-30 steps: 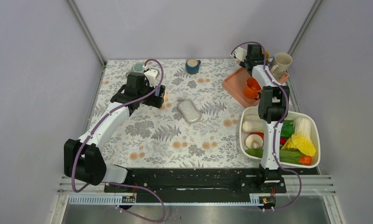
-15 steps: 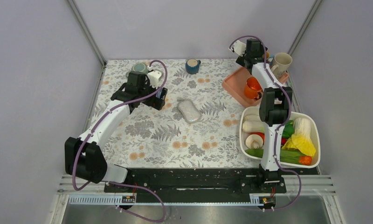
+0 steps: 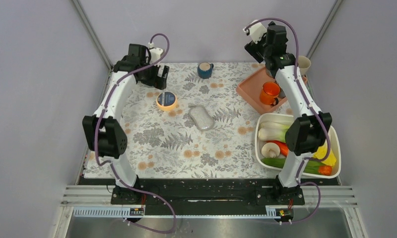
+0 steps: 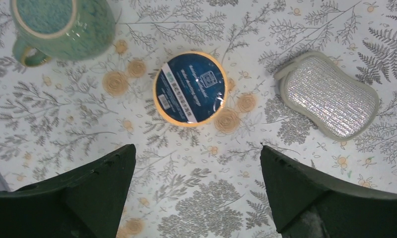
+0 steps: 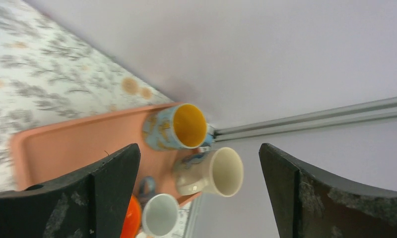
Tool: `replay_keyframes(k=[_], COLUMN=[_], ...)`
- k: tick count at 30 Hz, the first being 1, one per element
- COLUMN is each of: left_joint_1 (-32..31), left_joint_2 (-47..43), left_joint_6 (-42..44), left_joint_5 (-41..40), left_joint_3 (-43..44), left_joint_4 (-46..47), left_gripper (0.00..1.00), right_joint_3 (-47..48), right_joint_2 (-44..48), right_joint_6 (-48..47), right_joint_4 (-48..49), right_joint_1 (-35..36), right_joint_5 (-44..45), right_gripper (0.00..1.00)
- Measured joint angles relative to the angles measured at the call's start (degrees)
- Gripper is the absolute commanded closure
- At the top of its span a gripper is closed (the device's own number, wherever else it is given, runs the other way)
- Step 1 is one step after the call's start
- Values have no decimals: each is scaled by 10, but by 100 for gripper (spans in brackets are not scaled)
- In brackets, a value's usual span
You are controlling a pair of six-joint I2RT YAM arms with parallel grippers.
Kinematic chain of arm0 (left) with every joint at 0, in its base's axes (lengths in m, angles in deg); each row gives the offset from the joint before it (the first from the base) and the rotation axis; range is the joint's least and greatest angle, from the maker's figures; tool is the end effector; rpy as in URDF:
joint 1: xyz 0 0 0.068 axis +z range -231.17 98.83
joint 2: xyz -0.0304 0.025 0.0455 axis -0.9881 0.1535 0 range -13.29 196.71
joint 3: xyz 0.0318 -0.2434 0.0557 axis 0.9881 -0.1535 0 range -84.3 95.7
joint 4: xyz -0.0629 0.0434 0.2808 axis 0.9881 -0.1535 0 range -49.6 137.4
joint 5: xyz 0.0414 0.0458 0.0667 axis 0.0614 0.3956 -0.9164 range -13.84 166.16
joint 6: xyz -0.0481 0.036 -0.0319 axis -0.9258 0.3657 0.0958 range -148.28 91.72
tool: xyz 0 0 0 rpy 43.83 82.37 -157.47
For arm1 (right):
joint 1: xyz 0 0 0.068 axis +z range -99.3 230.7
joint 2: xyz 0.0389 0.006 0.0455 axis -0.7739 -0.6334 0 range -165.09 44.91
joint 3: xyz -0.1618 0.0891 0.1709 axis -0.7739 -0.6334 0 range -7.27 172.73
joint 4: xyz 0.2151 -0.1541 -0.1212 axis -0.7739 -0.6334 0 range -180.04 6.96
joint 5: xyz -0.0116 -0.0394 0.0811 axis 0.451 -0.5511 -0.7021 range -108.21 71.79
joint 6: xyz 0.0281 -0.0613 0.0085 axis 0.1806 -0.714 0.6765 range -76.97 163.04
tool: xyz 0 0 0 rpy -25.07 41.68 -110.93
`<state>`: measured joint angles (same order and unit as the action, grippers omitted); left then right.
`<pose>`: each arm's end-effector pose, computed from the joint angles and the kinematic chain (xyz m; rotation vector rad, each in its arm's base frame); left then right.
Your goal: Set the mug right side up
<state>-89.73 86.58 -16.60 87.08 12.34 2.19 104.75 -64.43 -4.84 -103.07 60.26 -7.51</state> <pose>0.4192 -0.0735 0.3008 0.5086 2.3520 -0.2049 0.4900 0.0723 0.3767 -0.8036 1.7408 -0.6308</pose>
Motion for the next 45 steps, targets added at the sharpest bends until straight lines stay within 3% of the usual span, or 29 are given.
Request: replay_keyframes(k=[4,10,14,25,30,37,45], left_joint_1=[58,158,193,190,180,174,170], left_joint_2=[103,219,318,393,428,435,389], left_joint_6=[70,216,278,422,461,487,464], left_joint_5=[48,76,78,73,72,82,145], left_joint_3=[144,243,332,310,316,309,213], left_joint_4=[-51,-83,-62,81,104,93,73], left_gripper=[4,13,15,18,28,51,49], right_joint_3=[-68,-165,-218,-264,-264,-264,-265], right_joint_2=[69,150,194,275,285,286,286], right_joint_6=[37,92,104,137,139,135,124], right_joint_4=[-17,-31,-35,-49,-58,-65,-73], right_joint_1=[37,93,127,166,177,181,186], right_joint_5=[-31,-91,-102,-97,-77,-51,-28], right_gripper=[1,1,1,1,0,0,1])
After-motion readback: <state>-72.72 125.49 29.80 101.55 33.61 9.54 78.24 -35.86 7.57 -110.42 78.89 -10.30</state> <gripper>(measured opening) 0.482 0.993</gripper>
